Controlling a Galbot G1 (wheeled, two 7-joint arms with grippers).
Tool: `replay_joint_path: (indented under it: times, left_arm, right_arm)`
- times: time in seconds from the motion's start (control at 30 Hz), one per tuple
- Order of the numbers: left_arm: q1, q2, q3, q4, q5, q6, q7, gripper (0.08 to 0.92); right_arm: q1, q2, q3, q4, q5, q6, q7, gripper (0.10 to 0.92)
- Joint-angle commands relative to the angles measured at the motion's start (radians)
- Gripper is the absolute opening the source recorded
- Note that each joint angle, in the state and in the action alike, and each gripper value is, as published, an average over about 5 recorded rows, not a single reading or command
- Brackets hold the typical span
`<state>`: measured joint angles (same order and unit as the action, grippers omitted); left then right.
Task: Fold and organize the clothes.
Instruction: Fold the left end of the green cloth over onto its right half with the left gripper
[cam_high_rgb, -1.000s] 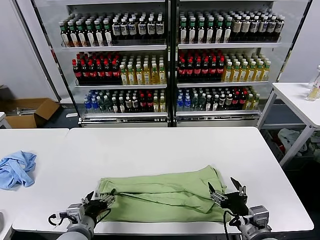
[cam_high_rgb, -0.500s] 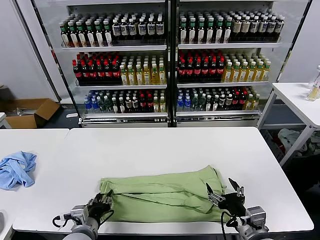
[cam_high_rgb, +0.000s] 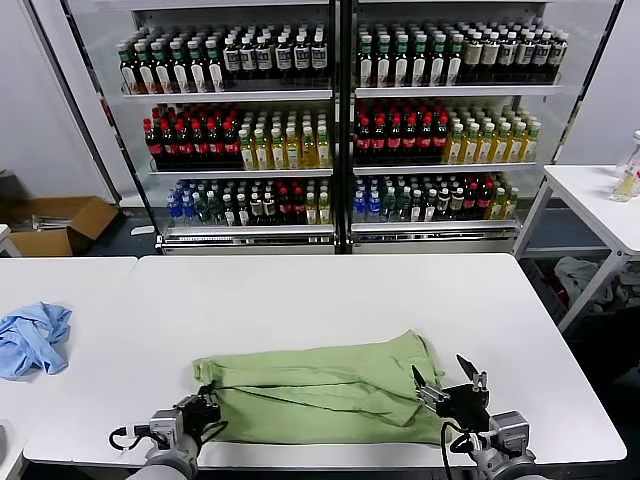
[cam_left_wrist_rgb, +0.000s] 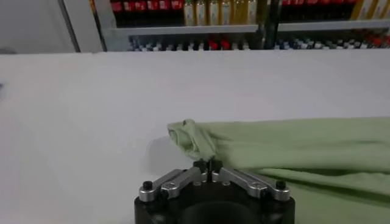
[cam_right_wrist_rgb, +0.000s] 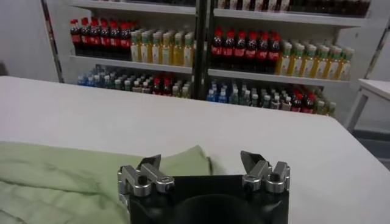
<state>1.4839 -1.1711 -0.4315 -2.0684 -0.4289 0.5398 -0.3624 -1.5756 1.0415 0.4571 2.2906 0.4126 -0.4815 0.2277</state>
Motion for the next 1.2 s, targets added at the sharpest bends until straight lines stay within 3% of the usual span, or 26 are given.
replay_joint_path:
  times: [0.03,0.2,0.33,0.43,0.63,0.8,1.2]
  left_arm:
    - [0.013,0.111,-0.277,-0.073,0.058,0.037,0.067,0.090]
    - [0.080,0.126,-0.539,-0.060,0.072,0.038,0.148,0.090]
    - [0.113,0.132,-0.604,-0.078,0.041,0.038,0.176,0.090]
    - [0.112,0.118,-0.535,-0.142,-0.064,0.038,0.154,0.090]
    - [0.092,0.062,-0.243,-0.273,-0.381,0.039,0.152,0.090]
    - [0.045,-0.008,0.019,-0.282,-0.385,0.038,0.170,0.090]
    - [-0.100,-0.074,0.095,-0.152,-0.419,0.038,0.098,0.090]
  right_arm:
    - [0.023,-0.007,-0.003,-0.003,0.002,-0.004,0.002,0.823]
    - [0.058,-0.014,-0.001,-0.007,0.015,-0.009,0.005,0.823]
    - [0.080,-0.019,-0.002,-0.014,0.027,-0.014,0.007,0.823]
    - [0.086,-0.018,-0.006,-0.021,0.028,-0.016,0.007,0.823]
    - [0.072,-0.012,-0.001,-0.023,0.018,-0.015,0.005,0.823]
    - [0.058,-0.003,0.005,-0.019,0.002,-0.014,0.005,0.823]
    - [0.055,0.013,-0.011,-0.024,-0.042,-0.016,0.007,0.823]
